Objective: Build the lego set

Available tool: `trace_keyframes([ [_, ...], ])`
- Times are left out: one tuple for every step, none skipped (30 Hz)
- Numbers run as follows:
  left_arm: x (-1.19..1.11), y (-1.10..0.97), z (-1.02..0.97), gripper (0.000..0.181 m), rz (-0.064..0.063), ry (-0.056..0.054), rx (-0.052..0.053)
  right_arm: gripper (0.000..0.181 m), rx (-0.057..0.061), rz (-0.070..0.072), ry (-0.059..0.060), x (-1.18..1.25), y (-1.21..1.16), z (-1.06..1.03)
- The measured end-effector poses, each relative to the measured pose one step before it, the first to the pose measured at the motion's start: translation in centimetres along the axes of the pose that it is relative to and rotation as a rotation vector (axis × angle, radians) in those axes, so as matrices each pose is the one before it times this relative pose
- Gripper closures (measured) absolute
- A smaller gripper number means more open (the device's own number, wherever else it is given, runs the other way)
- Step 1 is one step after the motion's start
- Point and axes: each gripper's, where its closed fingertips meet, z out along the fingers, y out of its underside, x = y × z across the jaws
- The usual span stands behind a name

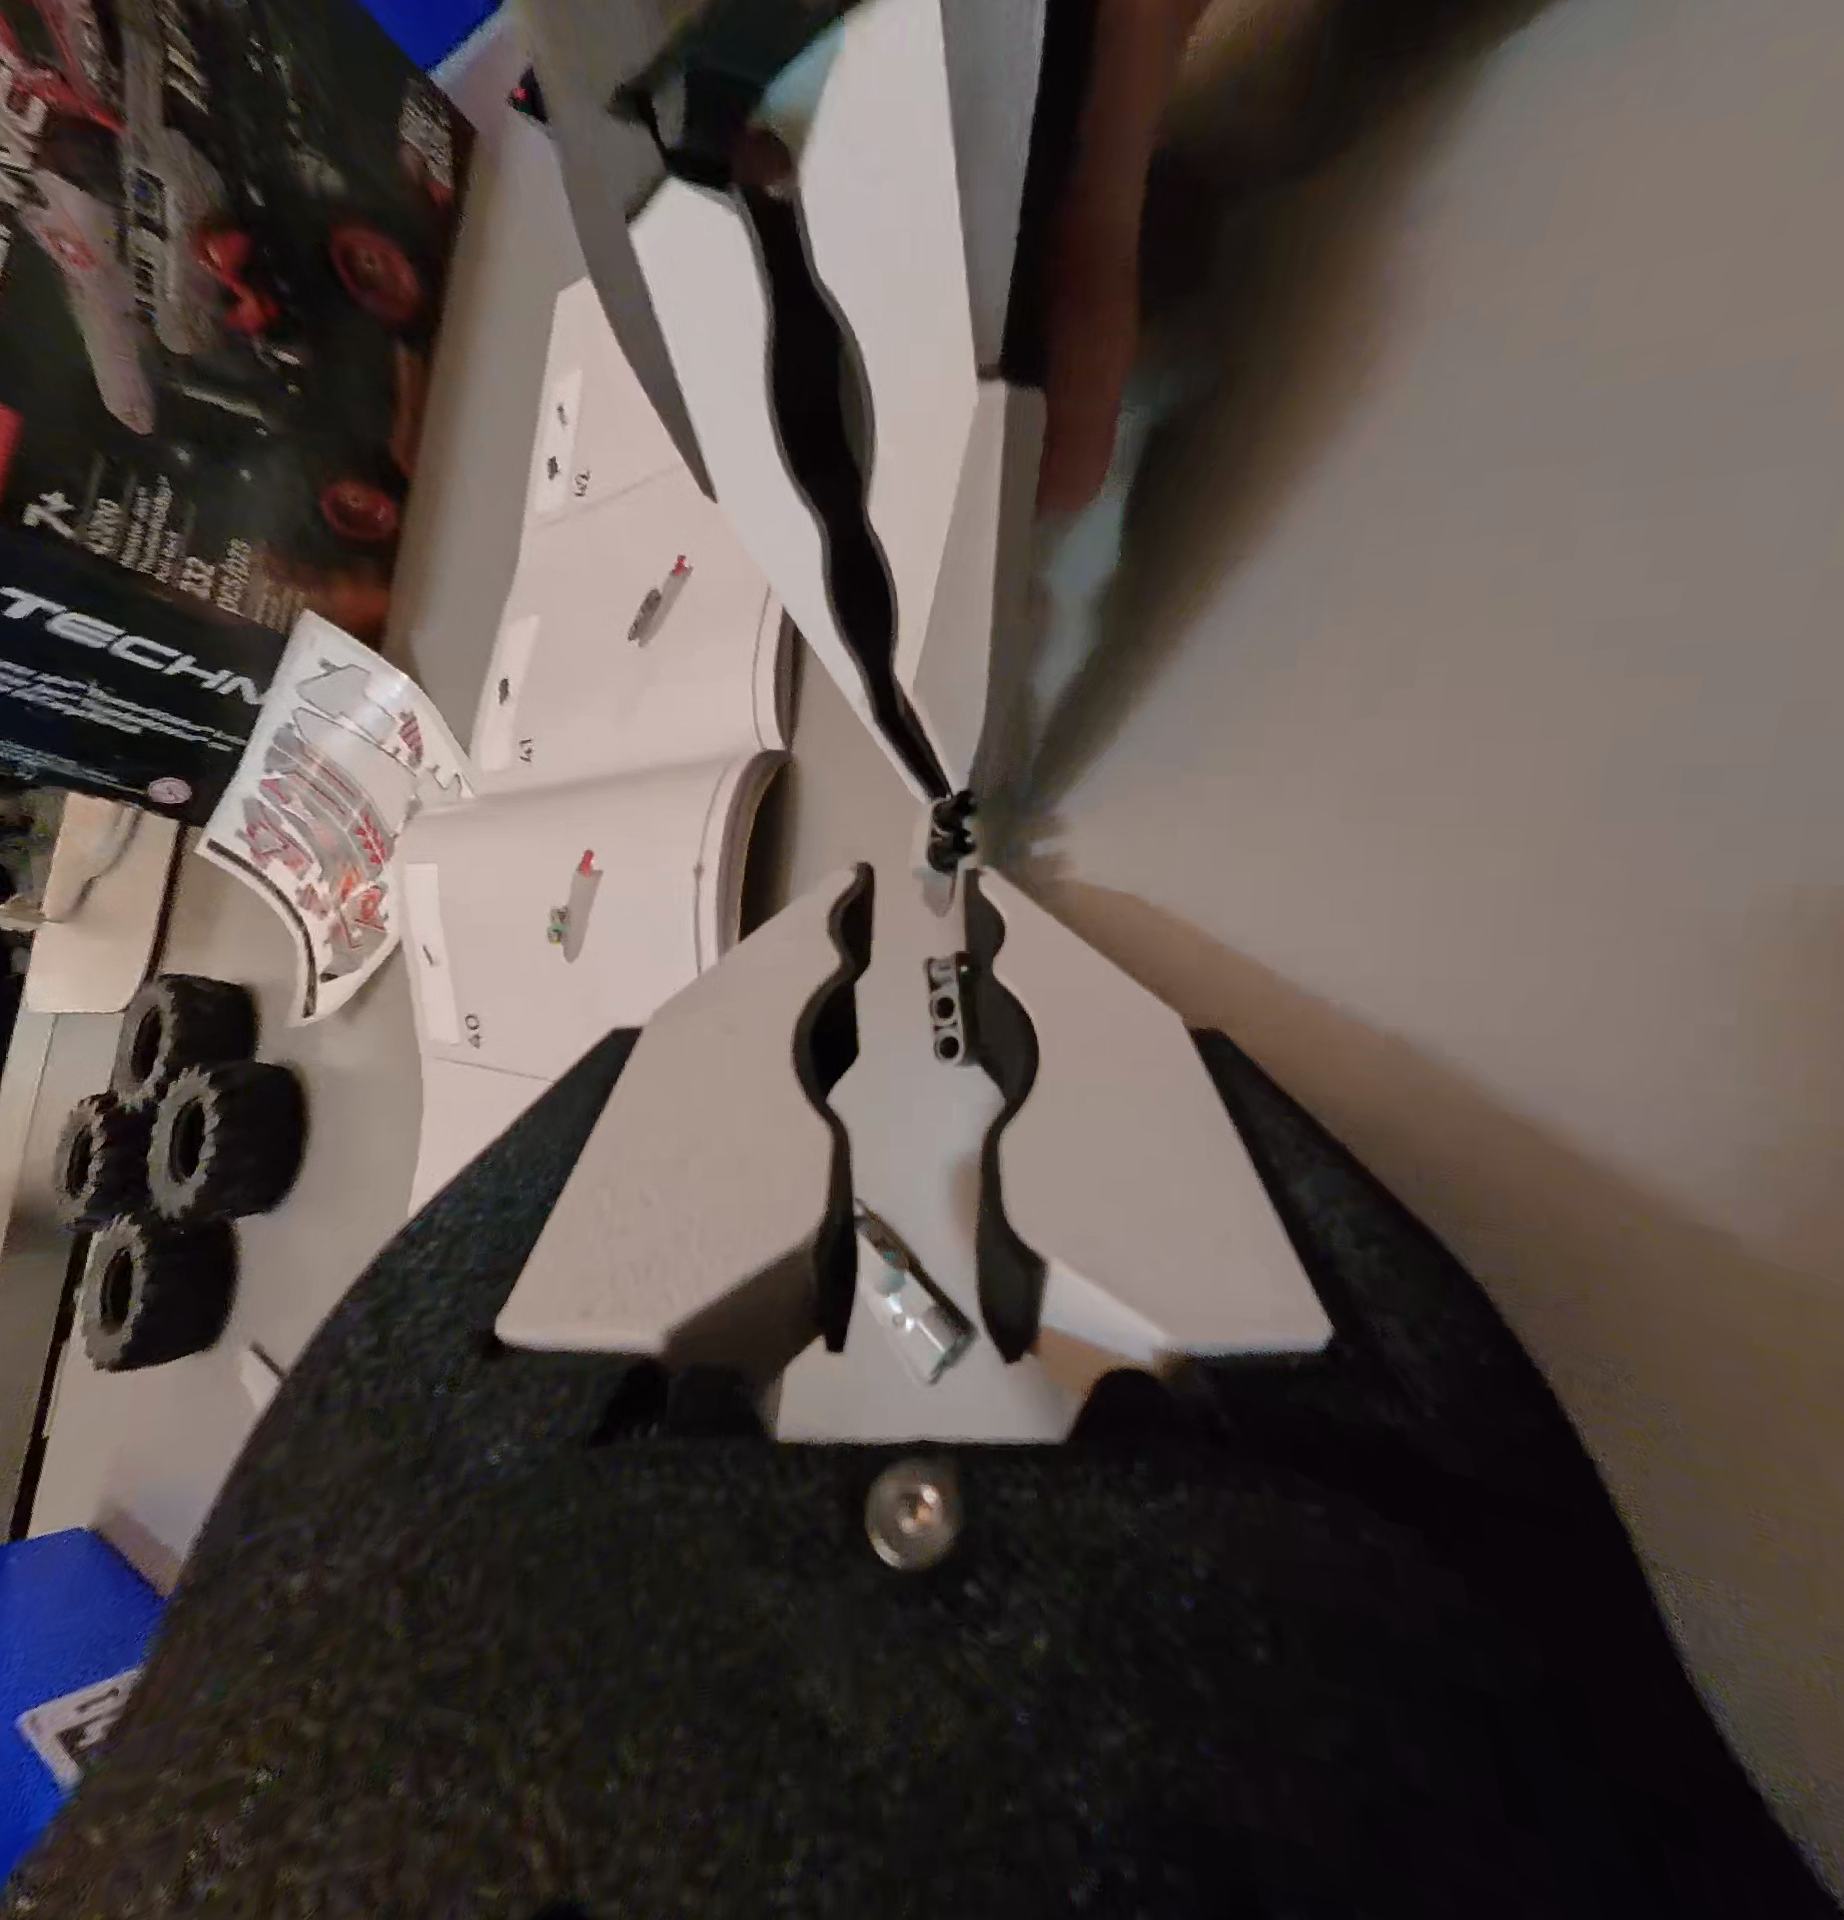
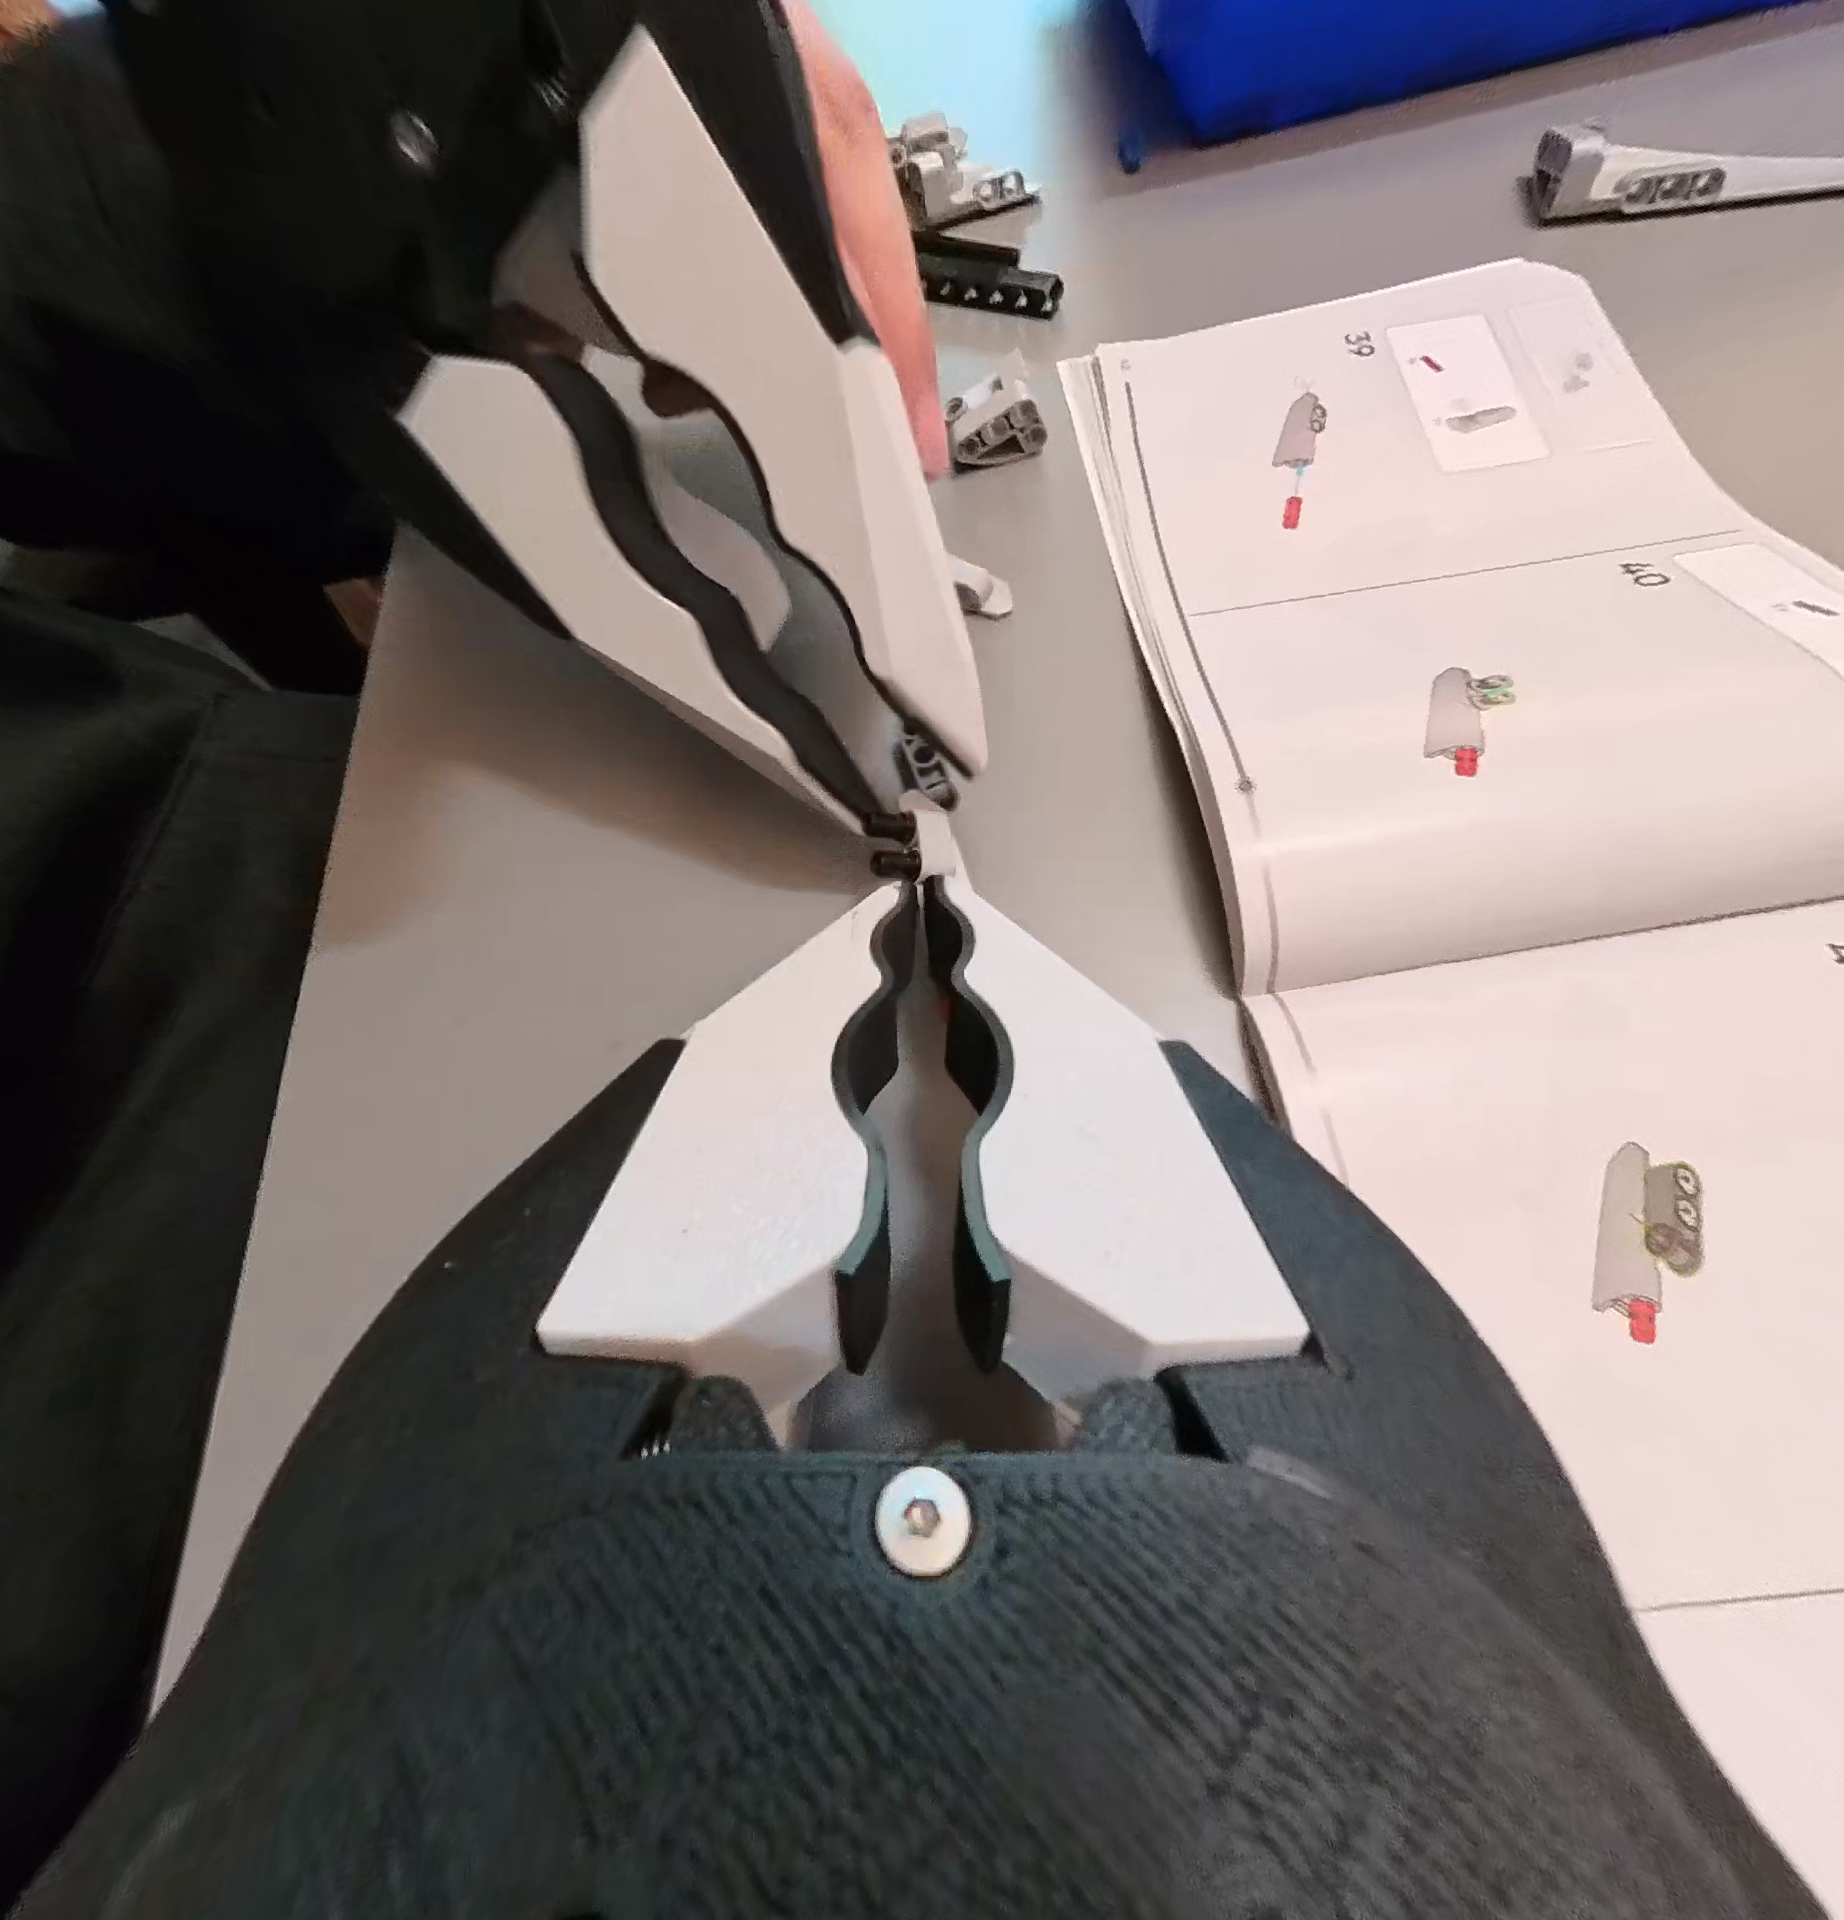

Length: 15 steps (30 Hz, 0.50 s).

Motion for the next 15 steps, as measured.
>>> trace_keyframes([
  [0.12, -0.015, 0.187, 0.174, 0.0065, 0.0052, 0.0064, 0.181, 0.013, 0.0035, -0.0154, -0.215, -0.164, -0.121],
  [-0.118, -0.15, 0.123, 0.175, 0.001, -0.0117, 0.0162, 0.181, 0.0105, 0.008, 0.0046, 0.096, -0.125, -0.112],
  [0.105, -0.053, 0.092, 0.175, 0.0029, 0.0052, 0.0113, 0.181, 0.0058, 0.0054, -0.0019, 0.002, -0.044, -0.092],
  [0.082, 0.049, 0.082, 0.175, -0.0033, 0.0059, 0.0046, 0.181, 0.0001, 0.0022, -0.0146, -0.202, 0.026, -0.03],
  [-0.11, 0.009, 0.05, 0.176, -0.0042, -0.0073, 0.0048, 0.181, 0.0001, 0.0027, 0.001, 0.018, 0.007, -0.02],
  [0.039, 0.018, 0.006, 0.176, 0.0051, 0.0027, 0.0057, 0.181, 0.0017, 0.0007, 0.005, 0.073, -0.02, -0.017],
  [0.06, -0.027, -0.057, 0.176, -0.0008, 0.0072, 0.0092, 0.181, -0.0003, -0.0048, -0.0058, -0.111, 0.002, 0.004],
  [0.007, -0.037, -0.07, 0.177, -0.0124, 0.0078, 0.0136, 0.181, 0.0027, -0.0069, 0.0014, -0.049, -0.04, -0.014],
  [0.015, 0.095, -0.066, 0.177, -0.0232, 0.0132, 0.0098, 0.18, 0.0037, -0.0083, 0.0059, -0.018, -0.046, -0.046],
  [-0.03, 0.078, -0.084, 0.177, -0.027, 0.0131, 0.0118, 0.174, 0.0027, -0.0167, 0.0026, -0.138, -0.038, -0.008],
  [0.023, -0.098, -0.112, 0.177, -0.0237, 0.0152, 0.0228, 0.169, 0.0, -0.0291, 0.0069, -0.188, -0.007, 0.004],
  [-0.042, -0.131, -0.097, 0.177, -0.0209, 0.0086, 0.0229, 0.168, 0.0007, -0.0377, 0.0185, -0.093, -0.014, -0.003],
  [0.052, -0.059, -0.045, 0.177, -0.0213, 0.0143, 0.0182, 0.168, 0.0031, -0.0355, 0.0277, 0.061, -0.051, -0.024],
  [0.211, -0.107, -0.007, 0.177, -0.0221, 0.0242, 0.0188, 0.17, 0.0041, -0.0251, 0.0243, 0.072, -0.06, -0.052],
  [0.07, -0.148, -0.015, 0.177, -0.0177, 0.0125, 0.0189, 0.17, 0.0015, -0.0144, 0.0151, 0.05, -0.011, -0.033],
])
